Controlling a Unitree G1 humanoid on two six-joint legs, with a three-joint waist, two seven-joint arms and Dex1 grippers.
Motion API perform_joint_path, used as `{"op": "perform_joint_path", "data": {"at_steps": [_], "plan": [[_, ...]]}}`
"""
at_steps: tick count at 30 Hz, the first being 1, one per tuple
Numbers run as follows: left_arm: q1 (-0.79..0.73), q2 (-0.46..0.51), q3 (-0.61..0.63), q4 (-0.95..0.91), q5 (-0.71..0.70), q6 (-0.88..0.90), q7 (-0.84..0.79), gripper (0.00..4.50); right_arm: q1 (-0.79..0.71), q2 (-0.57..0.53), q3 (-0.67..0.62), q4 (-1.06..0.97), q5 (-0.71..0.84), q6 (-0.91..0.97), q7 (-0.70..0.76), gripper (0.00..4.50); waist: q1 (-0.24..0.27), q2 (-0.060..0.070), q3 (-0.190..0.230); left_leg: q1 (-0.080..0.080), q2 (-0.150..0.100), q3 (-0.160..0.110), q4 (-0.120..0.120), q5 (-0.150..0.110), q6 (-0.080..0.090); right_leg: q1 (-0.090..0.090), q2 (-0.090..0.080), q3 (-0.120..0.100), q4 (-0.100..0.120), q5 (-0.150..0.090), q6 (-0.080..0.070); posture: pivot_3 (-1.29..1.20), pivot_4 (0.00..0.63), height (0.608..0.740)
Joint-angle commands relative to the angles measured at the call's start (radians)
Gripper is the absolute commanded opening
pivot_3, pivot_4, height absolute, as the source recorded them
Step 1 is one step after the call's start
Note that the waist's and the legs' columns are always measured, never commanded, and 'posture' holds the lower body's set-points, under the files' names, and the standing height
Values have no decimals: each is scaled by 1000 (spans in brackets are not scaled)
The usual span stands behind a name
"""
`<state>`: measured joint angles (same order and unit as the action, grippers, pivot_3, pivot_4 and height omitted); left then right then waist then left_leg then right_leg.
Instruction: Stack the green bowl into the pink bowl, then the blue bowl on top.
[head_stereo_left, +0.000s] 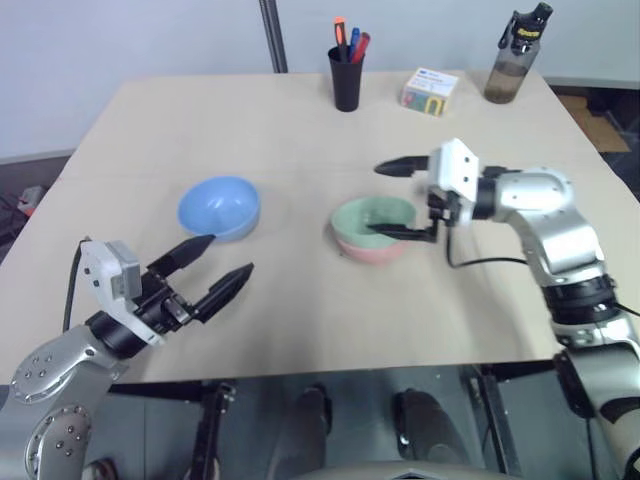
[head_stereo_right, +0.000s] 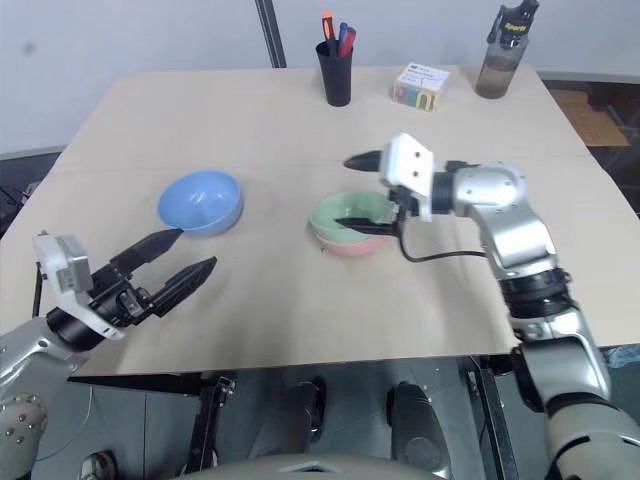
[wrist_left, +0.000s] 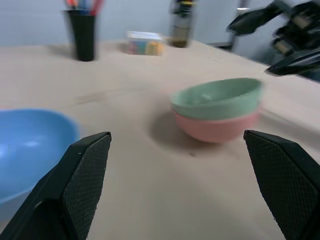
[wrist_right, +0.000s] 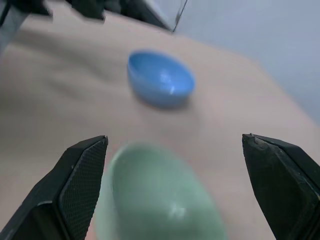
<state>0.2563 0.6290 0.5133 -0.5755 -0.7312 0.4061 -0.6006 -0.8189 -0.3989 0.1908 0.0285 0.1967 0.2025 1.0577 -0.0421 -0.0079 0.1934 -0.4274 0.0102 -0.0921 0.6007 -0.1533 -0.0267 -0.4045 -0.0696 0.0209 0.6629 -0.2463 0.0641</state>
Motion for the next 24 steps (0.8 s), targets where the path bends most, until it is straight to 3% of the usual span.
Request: {"op": "perform_joint_path", "data": {"at_steps": [1,7,10,14,19,24], "plan": [[17,9,7,-85,199,7,169,4500,-24,41,12,-4,-8,-33,-38,4488,8,-1,-1,0,0,0,0,0,0,0,0,0,-1,1,0,0,150,740],[13,28,-2,-164,259,117,264,4500,-12,130,21,-41,53,43,-70,4488,4,-2,-1,-2,-1,0,0,0,0,-1,0,1,-2,2,0,0,150,740],[-17,117,-33,-171,265,206,231,4500,26,93,2,-98,70,65,-54,4488,6,-2,-1,-2,0,-1,0,0,0,-2,0,-1,0,2,0,0,150,740],[-97,253,-87,-120,318,250,178,4500,160,-36,-79,-245,156,121,-6,4488,25,-4,-2,-3,-1,-1,0,0,0,-2,0,-1,-1,1,-1,0,150,740],[-253,423,-263,-6,434,270,112,4500,293,-140,-204,-397,251,251,-82,4488,19,-3,-1,-4,-1,3,-1,0,0,-4,0,2,-1,1,-1,0,150,740],[-456,542,-489,136,606,259,48,4500,374,-175,-273,-532,318,320,-155,4488,7,-3,0,-4,1,3,-2,0,0,-5,2,2,-1,-1,3,0,150,740]]}}
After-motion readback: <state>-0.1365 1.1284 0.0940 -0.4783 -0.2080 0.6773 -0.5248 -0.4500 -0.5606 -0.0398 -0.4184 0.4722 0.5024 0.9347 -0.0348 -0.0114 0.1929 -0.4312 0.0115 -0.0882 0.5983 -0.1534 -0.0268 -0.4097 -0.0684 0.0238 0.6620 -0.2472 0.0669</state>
